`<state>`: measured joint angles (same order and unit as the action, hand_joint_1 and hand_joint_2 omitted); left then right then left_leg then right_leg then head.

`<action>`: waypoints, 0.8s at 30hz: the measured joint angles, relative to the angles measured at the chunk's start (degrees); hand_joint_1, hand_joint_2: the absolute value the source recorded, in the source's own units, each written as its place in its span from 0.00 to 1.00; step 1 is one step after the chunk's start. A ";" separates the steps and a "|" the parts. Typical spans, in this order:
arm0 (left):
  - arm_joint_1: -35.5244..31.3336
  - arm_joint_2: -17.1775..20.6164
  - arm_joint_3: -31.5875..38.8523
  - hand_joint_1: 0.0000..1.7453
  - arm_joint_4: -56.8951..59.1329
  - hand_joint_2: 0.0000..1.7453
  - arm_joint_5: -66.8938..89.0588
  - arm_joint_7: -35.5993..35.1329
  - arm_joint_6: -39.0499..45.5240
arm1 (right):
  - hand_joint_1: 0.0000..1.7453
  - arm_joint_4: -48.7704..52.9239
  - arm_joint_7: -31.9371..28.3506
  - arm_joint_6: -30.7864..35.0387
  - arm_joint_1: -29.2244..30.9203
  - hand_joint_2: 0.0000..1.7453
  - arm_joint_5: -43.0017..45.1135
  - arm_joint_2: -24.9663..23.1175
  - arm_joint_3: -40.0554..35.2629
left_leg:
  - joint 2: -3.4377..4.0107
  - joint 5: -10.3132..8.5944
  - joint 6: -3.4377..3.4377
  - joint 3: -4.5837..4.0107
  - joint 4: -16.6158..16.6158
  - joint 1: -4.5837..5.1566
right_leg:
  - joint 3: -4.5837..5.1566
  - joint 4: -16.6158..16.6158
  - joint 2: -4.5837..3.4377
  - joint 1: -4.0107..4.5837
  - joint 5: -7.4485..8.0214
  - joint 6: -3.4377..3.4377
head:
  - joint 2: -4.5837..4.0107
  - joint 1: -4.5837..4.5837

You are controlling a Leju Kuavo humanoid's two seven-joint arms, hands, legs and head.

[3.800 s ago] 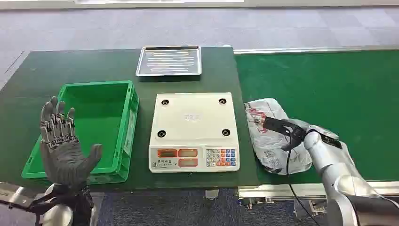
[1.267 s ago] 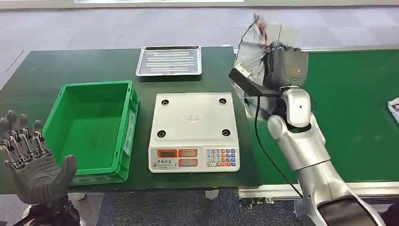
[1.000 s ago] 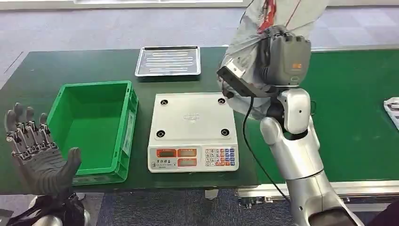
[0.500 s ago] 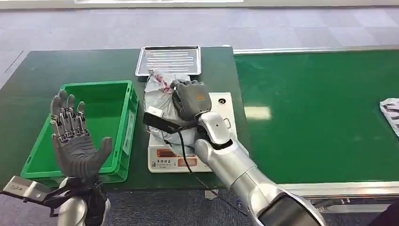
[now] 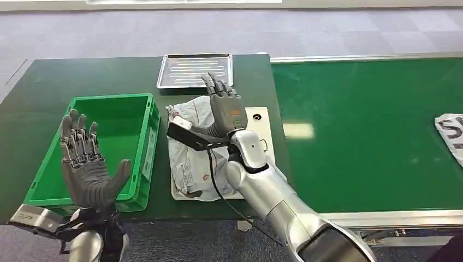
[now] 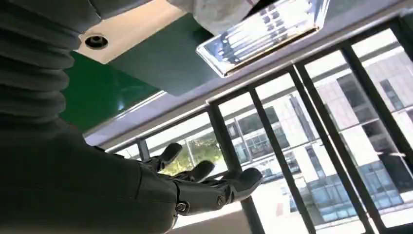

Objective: Moved the parcel from conveyor to table for the left to box.

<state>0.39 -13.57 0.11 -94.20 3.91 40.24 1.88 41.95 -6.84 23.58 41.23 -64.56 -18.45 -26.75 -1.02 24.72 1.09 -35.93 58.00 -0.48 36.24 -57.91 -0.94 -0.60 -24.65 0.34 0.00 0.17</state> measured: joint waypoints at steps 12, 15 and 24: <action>-12.74 3.35 -1.05 0.00 1.63 1.00 57.80 -18.70 17.59 | 0.00 43.26 -20.94 16.50 -18.26 0.00 24.55 3.08 8.79 | -0.17 0.06 -0.06 -0.01 0.04 0.02 | 0.00 0.05 0.26 -0.03 -0.08 0.01 | 0.00 0.00; -24.73 5.49 -6.92 0.00 14.65 1.00 79.50 -28.77 10.04 | 0.00 46.22 -20.02 14.25 -20.26 0.00 24.85 2.99 8.92 | -0.25 -0.22 -0.02 -0.06 0.03 0.03 | 0.00 0.05 0.40 -0.03 0.18 0.00 | 0.00 0.00; -42.85 8.98 -24.95 0.00 54.45 1.00 84.76 -31.12 8.48 | 0.00 46.37 -19.47 12.50 -22.48 0.00 24.17 2.10 8.92 | 0.34 -0.34 0.07 0.03 0.03 0.02 | 0.12 0.02 -0.31 -0.02 0.51 -0.08 | 0.00 0.00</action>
<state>-42.46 -4.59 -24.84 -39.75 88.67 9.11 10.36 88.32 -26.32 36.09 18.74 -40.39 -16.35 -17.84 -0.68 24.38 1.17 -35.90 58.03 -0.45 36.37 -57.88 -1.25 -0.62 -24.15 0.26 0.00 0.17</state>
